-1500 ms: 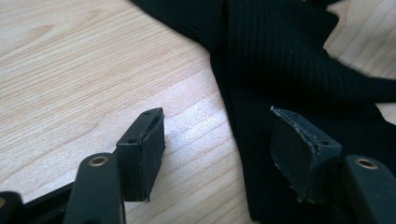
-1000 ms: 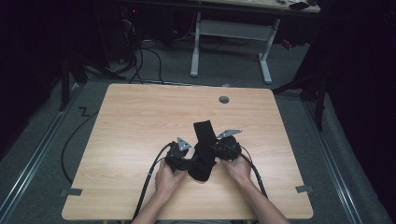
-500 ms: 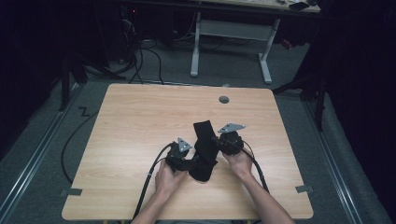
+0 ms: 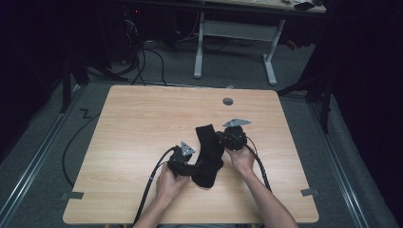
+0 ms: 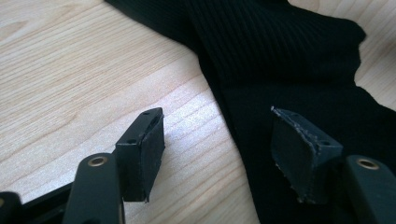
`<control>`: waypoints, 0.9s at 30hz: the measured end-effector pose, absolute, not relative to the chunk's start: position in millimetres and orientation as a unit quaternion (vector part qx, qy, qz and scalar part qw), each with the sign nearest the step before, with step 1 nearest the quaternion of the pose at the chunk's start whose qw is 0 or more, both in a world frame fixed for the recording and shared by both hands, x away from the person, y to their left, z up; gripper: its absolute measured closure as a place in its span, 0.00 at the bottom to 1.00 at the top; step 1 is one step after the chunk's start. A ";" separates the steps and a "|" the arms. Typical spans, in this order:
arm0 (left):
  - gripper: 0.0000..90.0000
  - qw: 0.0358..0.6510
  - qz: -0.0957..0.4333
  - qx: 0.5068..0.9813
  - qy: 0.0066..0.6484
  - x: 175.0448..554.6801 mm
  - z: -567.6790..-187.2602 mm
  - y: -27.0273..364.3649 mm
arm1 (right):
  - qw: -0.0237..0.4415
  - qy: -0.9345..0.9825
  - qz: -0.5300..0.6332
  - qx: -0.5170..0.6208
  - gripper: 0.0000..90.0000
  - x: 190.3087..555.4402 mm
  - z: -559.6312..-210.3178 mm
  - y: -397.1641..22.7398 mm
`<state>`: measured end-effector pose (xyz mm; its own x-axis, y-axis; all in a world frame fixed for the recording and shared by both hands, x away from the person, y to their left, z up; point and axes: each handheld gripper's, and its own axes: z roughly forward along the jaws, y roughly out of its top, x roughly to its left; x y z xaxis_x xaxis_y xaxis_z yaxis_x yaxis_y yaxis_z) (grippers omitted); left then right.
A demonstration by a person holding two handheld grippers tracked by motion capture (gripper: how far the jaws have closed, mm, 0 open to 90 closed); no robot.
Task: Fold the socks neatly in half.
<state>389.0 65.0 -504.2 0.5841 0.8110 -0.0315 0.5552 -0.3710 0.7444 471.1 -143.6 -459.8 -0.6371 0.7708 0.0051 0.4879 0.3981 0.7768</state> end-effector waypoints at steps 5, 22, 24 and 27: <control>0.40 0.377 0.177 0.804 0.424 386.7 -505.8 65.6 | 0.183 0.816 0.389 0.386 0.95 477.2 -456.0 -138.8; 0.40 0.379 0.179 0.800 0.429 384.3 -506.3 68.1 | 0.212 0.847 0.324 0.364 0.92 513.5 -477.2 -88.9; 0.43 0.377 0.184 0.803 0.424 382.8 -504.7 68.7 | 0.210 0.841 0.329 0.375 0.86 515.2 -481.4 -89.1; 0.49 0.375 0.204 0.804 0.414 378.1 -500.0 69.3 | 0.200 0.823 0.367 0.384 0.82 508.9 -469.3 -95.7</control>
